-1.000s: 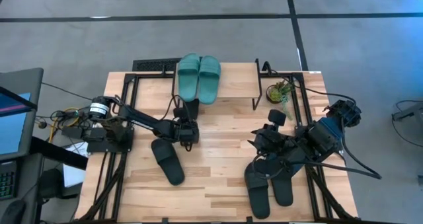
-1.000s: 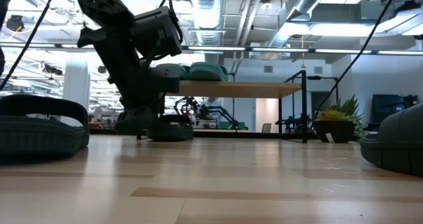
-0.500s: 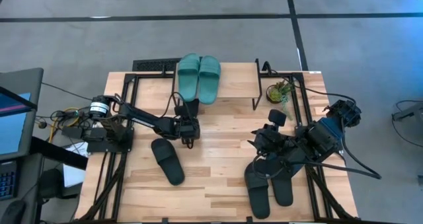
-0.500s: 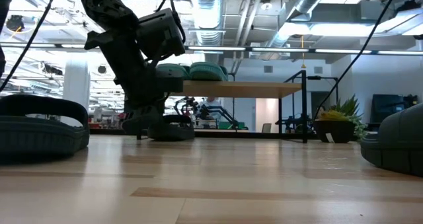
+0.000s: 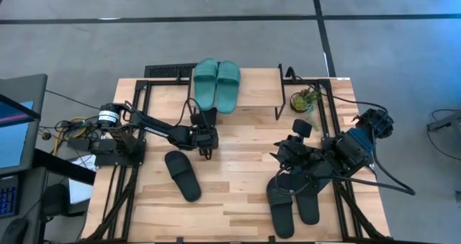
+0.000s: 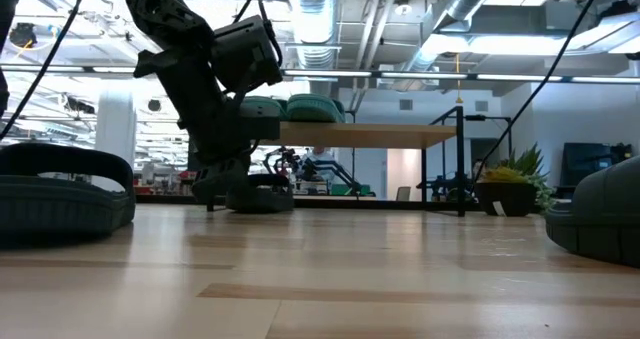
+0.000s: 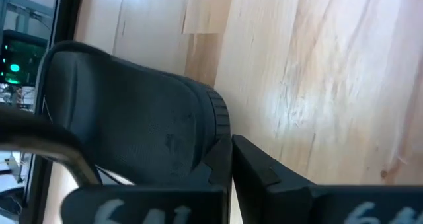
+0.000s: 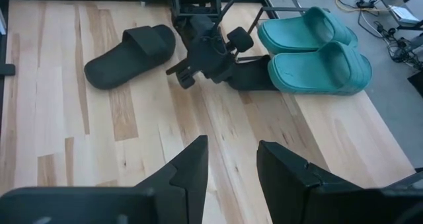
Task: Pick and place slides into the shelf
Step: Put the left black slide under the shelf
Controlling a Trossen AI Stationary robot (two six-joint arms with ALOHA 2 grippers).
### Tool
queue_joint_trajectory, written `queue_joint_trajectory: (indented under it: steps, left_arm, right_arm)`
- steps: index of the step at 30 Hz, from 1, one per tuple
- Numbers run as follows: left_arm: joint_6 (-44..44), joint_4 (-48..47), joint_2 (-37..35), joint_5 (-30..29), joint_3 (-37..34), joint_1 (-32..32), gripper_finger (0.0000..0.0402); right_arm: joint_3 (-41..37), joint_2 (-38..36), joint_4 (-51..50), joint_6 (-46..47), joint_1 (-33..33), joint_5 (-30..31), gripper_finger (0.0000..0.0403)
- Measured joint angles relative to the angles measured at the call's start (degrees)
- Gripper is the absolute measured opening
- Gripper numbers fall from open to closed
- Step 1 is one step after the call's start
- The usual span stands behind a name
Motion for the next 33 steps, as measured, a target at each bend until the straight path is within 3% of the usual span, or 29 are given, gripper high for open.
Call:
queue_joint_trajectory:
  steps: [10, 15, 20, 33]
  left_arm:
    - [0.0, 1.0, 3.1, 1.5, 0.0, -0.2, 0.0000]
    - [0.7, 0.6, 3.0, -2.7, 0.2, -1.9, 0.0000]
    - [1.6, 0.3, 2.4, -2.8, 0.2, -2.5, 0.0000]
    - [3.8, -9.6, -8.5, -3.4, 6.3, -6.4, 0.0000]
  right_arm:
    - [0.0, 0.0, 0.0, 0.5, 0.0, 0.0, 0.0118]
    - [0.0, 0.0, 0.0, 0.6, 0.0, -0.4, 0.0118]
    - [0.0, 0.0, 0.0, 0.1, 0.0, -0.4, 0.0118]
    - [0.0, 0.0, 0.0, 0.0, 0.0, -0.4, 0.0118]
